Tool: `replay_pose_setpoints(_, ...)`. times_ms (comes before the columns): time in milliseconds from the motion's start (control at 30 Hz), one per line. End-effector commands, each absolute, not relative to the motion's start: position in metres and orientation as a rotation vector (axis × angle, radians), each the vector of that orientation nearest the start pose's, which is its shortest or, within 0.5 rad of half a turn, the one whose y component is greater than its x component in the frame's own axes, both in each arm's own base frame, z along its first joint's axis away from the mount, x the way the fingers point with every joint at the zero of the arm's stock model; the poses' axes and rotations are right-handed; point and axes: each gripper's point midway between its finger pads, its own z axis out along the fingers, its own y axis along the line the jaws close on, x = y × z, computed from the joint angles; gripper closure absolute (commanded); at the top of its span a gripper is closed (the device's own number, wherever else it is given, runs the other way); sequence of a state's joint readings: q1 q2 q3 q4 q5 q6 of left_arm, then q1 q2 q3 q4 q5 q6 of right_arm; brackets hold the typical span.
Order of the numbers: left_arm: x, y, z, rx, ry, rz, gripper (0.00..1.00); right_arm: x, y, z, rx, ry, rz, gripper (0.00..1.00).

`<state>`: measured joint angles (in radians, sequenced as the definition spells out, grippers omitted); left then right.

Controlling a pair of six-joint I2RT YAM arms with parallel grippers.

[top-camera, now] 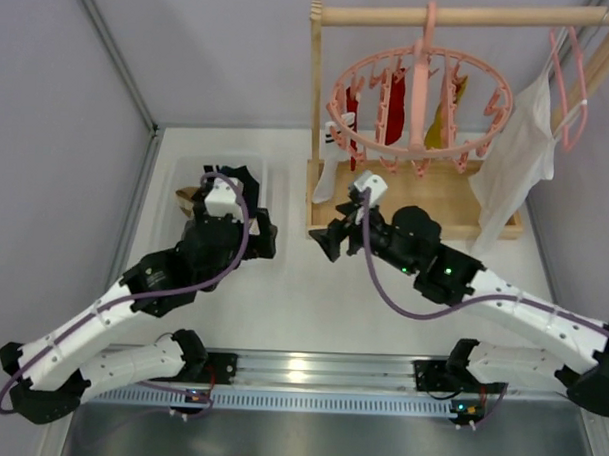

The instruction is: Remove the socks clipped to the hanger

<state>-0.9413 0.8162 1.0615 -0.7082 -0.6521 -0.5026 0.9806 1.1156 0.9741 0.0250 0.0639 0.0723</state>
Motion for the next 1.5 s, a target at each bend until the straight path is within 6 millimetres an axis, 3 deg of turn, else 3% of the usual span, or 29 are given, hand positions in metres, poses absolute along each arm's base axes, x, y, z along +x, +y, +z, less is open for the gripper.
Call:
replay_pose_setpoints(0, 0.231, -0.210, 0.299, 0.147, 1.850, -0.538, 0.02, 0.224, 0.267, 0.293, -0.586, 1.682, 0.598, 0.21)
replay_pose_setpoints(33, 0.231, -0.234, 0.316, 0.199, 1.763, -0.665, 0.02, 0.220, 0.244, 0.301, -0.530, 1.664, 0.567, 0.21)
replay_pose_setpoints(100, 0.237, -0.253, 0.298, 0.286, 1.726, -0.675, 0.02, 0.210, 0.224, 0.297, -0.514, 1.684, 0.548, 0.19)
replay_pose_setpoints(133, 0.242, -0.262, 0.312, 0.277, 1.644, -0.717, 0.02, 0.202, 0.210, 0.308, -0.485, 1.649, 0.564, 0.19)
replay_pose_setpoints(233, 0.259, -0.276, 0.292, 0.330, 1.616, -0.660, 0.02, 0.186, 0.185, 0.316, -0.438, 1.615, 0.593, 0.18)
replay_pose_setpoints(267, 0.265, -0.281, 0.298, 0.331, 1.588, -0.668, 0.02, 0.182, 0.180, 0.317, -0.429, 1.607, 0.602, 0.17)
replay_pose_setpoints(300, 0.275, -0.288, 0.284, 0.351, 1.616, -0.642, 0.02, 0.176, 0.173, 0.322, -0.415, 1.581, 0.625, 0.17)
replay_pose_setpoints(367, 0.297, -0.288, 0.284, 0.350, 1.608, -0.636, 0.02, 0.169, 0.170, 0.319, -0.429, 1.579, 0.650, 0.17)
replay_pose_setpoints(400, 0.310, -0.291, 0.268, 0.369, 1.642, -0.606, 0.02, 0.165, 0.167, 0.321, -0.429, 1.566, 0.662, 0.18)
replay_pose_setpoints(467, 0.334, -0.290, 0.255, 0.370, 1.675, -0.561, 0.02, 0.161, 0.166, 0.318, -0.441, 1.569, 0.674, 0.18)
replay_pose_setpoints(567, 0.355, -0.293, 0.258, 0.366, 1.663, -0.543, 0.02, 0.157, 0.164, 0.316, -0.450, 1.567, 0.679, 0.18)
replay_pose_setpoints(667, 0.379, -0.296, 0.242, 0.362, 1.698, -0.507, 0.02, 0.154, 0.166, 0.318, -0.473, 1.553, 0.698, 0.18)
replay_pose_setpoints(767, 0.396, -0.293, 0.243, 0.351, 1.697, -0.480, 0.02, 0.151, 0.169, 0.316, -0.499, 1.555, 0.712, 0.18)
replay_pose_setpoints(967, 0.421, -0.301, 0.220, 0.390, 1.724, -0.463, 0.03, 0.147, 0.174, 0.312, -0.521, 1.545, 0.744, 0.18)
replay_pose_setpoints(1100, 0.427, -0.306, 0.210, 0.405, 1.741, -0.473, 0.08, 0.147, 0.176, 0.309, -0.533, 1.553, 0.744, 0.18)
replay_pose_setpoints(1233, 0.426, -0.311, 0.203, 0.403, 1.749, -0.506, 0.21, 0.147, 0.177, 0.309, -0.537, 1.555, 0.746, 0.18)
replay_pose_setpoints(1333, 0.425, -0.311, 0.197, 0.386, 1.757, -0.525, 0.47, 0.148, 0.178, 0.307, -0.539, 1.560, 0.741, 0.18)
replay_pose_setpoints(1367, 0.424, -0.312, 0.194, 0.382, 1.761, -0.530, 0.64, 0.147, 0.178, 0.306, -0.542, 1.563, 0.743, 0.18)
replay_pose_setpoints(1467, 0.424, -0.315, 0.192, 0.383, 1.764, -0.549, 0.88, 0.148, 0.179, 0.306, -0.543, 1.565, 0.739, 0.18)
